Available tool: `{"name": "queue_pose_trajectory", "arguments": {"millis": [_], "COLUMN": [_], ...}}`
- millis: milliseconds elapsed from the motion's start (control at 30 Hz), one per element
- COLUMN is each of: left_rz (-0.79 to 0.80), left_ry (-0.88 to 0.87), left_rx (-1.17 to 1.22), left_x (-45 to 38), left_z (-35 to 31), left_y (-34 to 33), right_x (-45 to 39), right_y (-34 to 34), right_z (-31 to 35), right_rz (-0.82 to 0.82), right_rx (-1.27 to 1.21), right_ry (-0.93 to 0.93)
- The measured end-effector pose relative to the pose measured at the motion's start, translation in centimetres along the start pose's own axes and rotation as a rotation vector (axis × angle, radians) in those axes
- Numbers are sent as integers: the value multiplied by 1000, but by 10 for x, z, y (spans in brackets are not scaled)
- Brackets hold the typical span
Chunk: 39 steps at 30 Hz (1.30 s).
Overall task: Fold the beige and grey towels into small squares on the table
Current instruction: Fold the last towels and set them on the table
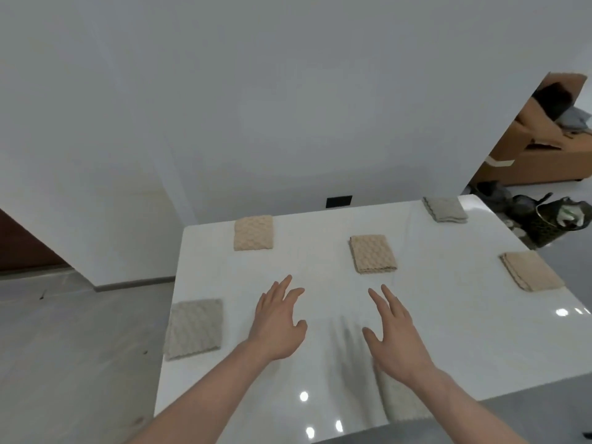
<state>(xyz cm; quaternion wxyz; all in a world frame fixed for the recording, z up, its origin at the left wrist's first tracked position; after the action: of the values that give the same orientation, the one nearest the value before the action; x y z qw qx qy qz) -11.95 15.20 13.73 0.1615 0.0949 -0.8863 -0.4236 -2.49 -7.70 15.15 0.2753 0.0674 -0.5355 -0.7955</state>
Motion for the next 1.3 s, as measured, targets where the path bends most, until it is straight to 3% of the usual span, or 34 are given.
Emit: {"name": "queue_pose_trajectory", "arguments": {"millis": [333,833,1300], "left_rz": [-8,53,-33], "left_ry": [75,13,307], "left_rx": [13,9,19], "left_x": [17,-59,-134], "left_z": [-69,-146,-228], "left_y": [-47,-107,-191], "right_x": [-8,-33,-124], "right_y": [40,81,129], "right_z": [-71,-172,-304], "right_rz": [88,96,278], "right_rx": [-20,6,114], "right_ry": [79,11,255]}}
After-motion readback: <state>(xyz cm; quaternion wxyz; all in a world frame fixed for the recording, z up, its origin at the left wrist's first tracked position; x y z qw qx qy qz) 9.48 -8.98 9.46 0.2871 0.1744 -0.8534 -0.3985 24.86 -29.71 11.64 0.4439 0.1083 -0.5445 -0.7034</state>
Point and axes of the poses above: each hand's wrist, its own x-axis away from the middle knuckle, its own y-axis out of the back of the hand, z = x × y, the point moved 7 cm from there along -x, towards the middle knuckle, and after that the axes turned 5 degrees about x, right-handed, at the moved point
